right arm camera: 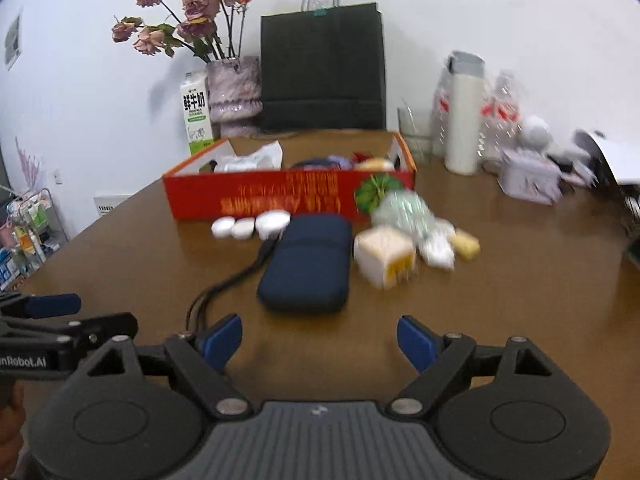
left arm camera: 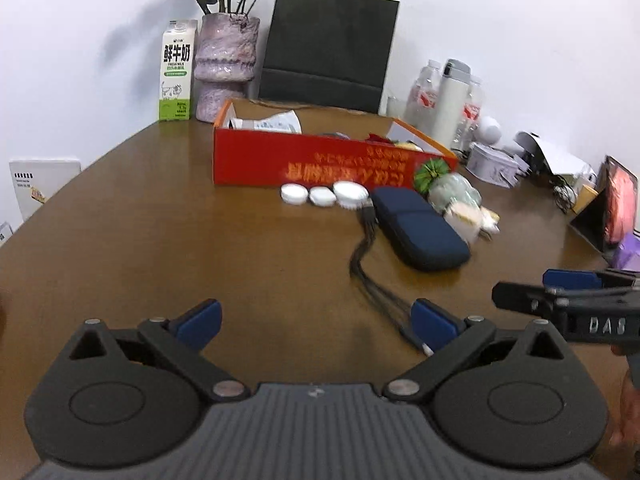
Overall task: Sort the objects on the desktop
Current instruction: 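Withdraw both open tools from the box over the table, then grasp the navy zip case with the right tool while the left grasps the USB cable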
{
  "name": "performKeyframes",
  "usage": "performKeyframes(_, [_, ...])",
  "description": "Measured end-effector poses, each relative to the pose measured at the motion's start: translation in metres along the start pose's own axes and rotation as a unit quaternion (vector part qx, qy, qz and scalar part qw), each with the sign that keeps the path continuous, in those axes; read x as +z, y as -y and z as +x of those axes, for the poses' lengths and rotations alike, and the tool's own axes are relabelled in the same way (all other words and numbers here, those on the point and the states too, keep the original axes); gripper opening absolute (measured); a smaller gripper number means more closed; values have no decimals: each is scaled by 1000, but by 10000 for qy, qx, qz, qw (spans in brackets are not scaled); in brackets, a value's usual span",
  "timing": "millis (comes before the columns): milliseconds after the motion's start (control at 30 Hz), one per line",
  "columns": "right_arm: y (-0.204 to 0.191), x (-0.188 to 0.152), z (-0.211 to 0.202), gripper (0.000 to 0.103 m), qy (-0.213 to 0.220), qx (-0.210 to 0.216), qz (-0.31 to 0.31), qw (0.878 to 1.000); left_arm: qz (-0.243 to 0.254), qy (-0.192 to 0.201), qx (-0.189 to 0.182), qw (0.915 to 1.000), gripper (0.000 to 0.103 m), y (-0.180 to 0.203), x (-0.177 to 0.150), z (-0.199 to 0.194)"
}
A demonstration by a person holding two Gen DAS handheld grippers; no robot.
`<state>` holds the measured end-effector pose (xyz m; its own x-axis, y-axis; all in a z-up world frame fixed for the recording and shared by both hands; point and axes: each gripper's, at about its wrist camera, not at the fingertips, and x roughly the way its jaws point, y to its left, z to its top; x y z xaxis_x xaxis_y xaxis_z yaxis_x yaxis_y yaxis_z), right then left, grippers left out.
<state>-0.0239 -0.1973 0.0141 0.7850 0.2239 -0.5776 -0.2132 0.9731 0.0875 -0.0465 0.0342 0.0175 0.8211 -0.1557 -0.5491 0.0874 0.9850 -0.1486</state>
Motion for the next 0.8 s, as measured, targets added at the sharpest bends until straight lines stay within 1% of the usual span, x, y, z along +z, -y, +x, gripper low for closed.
performKeyframes(67, [-4,-15,-8,87,23,54,-83,9999,70,48,15,10000,103,3,-7,-4])
performKeyframes(133, [-8,-30,-13,89,23,-97,-167,9998,166,107,98,9998,103,6,-12,-6])
performKeyframes(200, [-9,-42,-15,88,-49,-186,-153,9997,205,73,93,9997,103,8,-16,-5])
performKeyframes(233, [-8,-45,-16,90,-60,-179,-97,9998,218,26,88,9997,103,9,-18,-4])
performKeyframes(300, [-6,-48,-24,93,186,-122,4,9998,262,5,122,9996,103,9,-19,-3])
performKeyframes(433, [0,-47,-23,93,182,-123,180,9996,344,49,59,9994,102,13,-12,4])
performKeyframes(500, [1,-45,-20,93,164,-61,201,9996,493,23,-5,9988,92,18,-1,16])
performKeyframes(567, [2,-36,-12,93,97,12,199,9998,706,-22,-2,9975,70,24,13,36])
performKeyframes(633, [1,-23,-1,93,125,2,141,9998,790,-199,-142,9966,57,28,26,59])
performKeyframes(667, [1,-17,4,93,182,23,121,9998,796,-290,-248,9961,52,29,32,69])
performKeyframes(733, [2,-4,17,93,172,79,117,9998,836,-436,-398,9948,52,30,41,89])
performKeyframes(800, [2,8,31,93,161,134,121,9997,891,-554,-386,9937,41,32,45,103])
